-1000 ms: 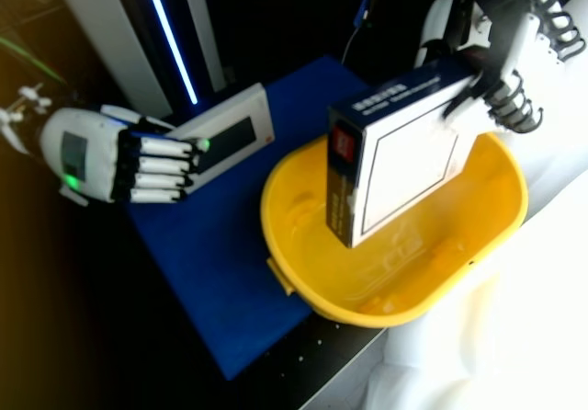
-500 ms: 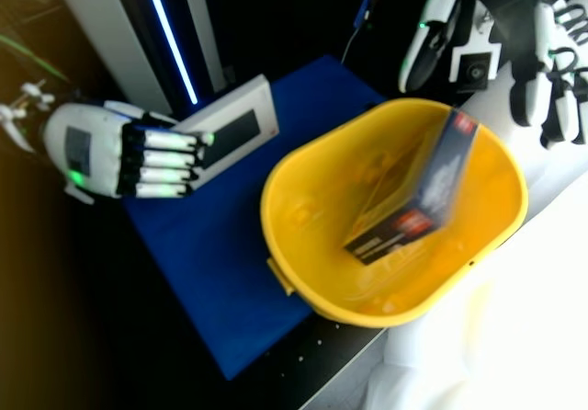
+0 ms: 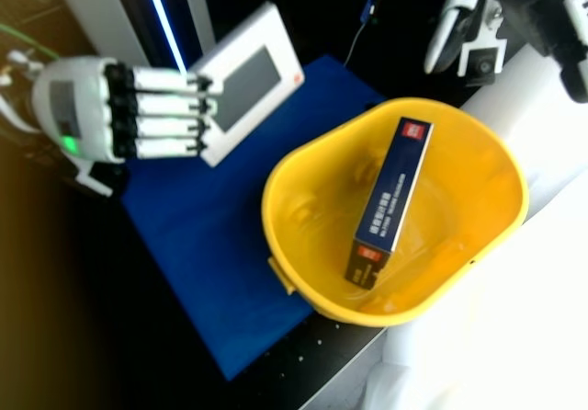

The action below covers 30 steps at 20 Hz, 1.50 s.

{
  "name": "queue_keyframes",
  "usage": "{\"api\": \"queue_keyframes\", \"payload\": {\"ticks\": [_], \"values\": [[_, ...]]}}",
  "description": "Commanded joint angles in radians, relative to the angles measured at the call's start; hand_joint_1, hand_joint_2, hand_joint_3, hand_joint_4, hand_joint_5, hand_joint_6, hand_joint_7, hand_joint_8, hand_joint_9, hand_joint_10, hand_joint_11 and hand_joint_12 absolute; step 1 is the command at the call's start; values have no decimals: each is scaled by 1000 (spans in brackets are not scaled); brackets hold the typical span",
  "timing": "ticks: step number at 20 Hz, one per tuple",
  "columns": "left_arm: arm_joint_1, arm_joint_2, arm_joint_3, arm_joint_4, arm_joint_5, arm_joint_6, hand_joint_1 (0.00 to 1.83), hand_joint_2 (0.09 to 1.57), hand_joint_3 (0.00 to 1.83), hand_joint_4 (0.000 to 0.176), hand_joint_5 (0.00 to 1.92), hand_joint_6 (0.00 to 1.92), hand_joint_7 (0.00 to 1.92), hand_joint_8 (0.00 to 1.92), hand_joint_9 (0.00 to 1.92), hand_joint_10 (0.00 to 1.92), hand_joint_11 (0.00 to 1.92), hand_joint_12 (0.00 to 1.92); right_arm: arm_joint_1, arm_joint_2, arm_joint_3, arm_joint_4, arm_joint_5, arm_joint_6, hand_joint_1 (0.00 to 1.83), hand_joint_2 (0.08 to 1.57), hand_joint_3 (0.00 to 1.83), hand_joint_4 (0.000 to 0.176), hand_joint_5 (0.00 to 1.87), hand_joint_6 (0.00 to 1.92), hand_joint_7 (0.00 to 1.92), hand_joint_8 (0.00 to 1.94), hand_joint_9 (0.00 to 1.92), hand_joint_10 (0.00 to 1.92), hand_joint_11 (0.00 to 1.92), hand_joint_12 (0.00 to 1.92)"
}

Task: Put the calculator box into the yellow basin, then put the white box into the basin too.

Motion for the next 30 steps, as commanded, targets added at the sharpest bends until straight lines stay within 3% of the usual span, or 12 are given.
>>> {"api": "queue_keyframes", "payload": {"ticks": [1,2,3,5,8,11,15,19,20,27,29,30], "values": [[-4,8,1,-24,-129,4,602,1057,0,116,311,13,175,13,96,17,0,714,18,6,3,-34,-129,5,1486,1130,3,0,915,1097,879,1059,881,1189,701,1546],[-1,9,3,-36,-127,19,596,1045,0,136,348,20,192,9,120,21,0,827,26,10,2,-34,-131,4,1393,1132,0,0,912,1098,920,1014,872,1270,729,1358],[-1,9,6,-42,-123,27,556,1033,0,151,356,16,183,3,131,20,0,891,30,12,2,-34,-141,4,1470,1130,3,0,924,1086,877,1077,880,1192,704,1510],[-1,8,9,-60,-112,53,547,1073,7,120,367,11,198,4,151,20,0,924,41,16,3,-34,-168,4,1470,1130,3,0,924,1086,877,1077,880,1192,704,1510],[1,7,13,-87,-106,76,537,1092,7,112,361,6,203,3,160,21,0,944,77,19,21,-34,-167,3,1393,1132,0,0,912,1098,920,1014,872,1270,729,1358],[9,-1,21,-130,-93,116,541,1099,1,70,345,5,201,3,149,11,0,883,118,17,51,-28,-167,3,1470,1130,3,0,924,1086,877,1077,880,1192,704,1510],[22,-27,52,-159,-76,130,561,1103,0,70,359,9,213,7,149,10,0,820,166,18,95,-10,-165,3,1470,1130,3,0,924,1086,877,1077,880,1192,704,1510],[34,-48,73,-171,-68,131,559,1121,3,22,353,4,222,1,160,9,0,911,262,17,153,-7,-79,3,1486,1131,3,0,903,1096,880,1075,887,1183,708,1543],[34,-49,74,-171,-68,131,568,1119,1,29,358,4,219,0,155,6,0,869,287,15,165,-13,-55,3,1393,1132,0,0,910,1098,920,1017,873,1269,730,1356],[33,-47,80,-174,-80,131,597,1108,0,72,365,4,205,4,154,8,0,800,479,-43,274,-34,132,-5,1470,1130,3,0,924,1086,877,1077,880,1192,704,1510],[20,-44,80,-174,-88,132,561,1144,8,64,380,8,218,6,187,20,0,842,520,-57,294,-34,194,-33,1393,1132,0,0,912,1098,920,1014,872,1270,729,1358],[11,-41,81,-173,-90,133,505,1177,10,40,373,4,234,6,170,10,0,600,534,-65,302,-34,224,-41,1470,1130,3,0,924,1086,877,1077,880,1192,704,1510]]}}
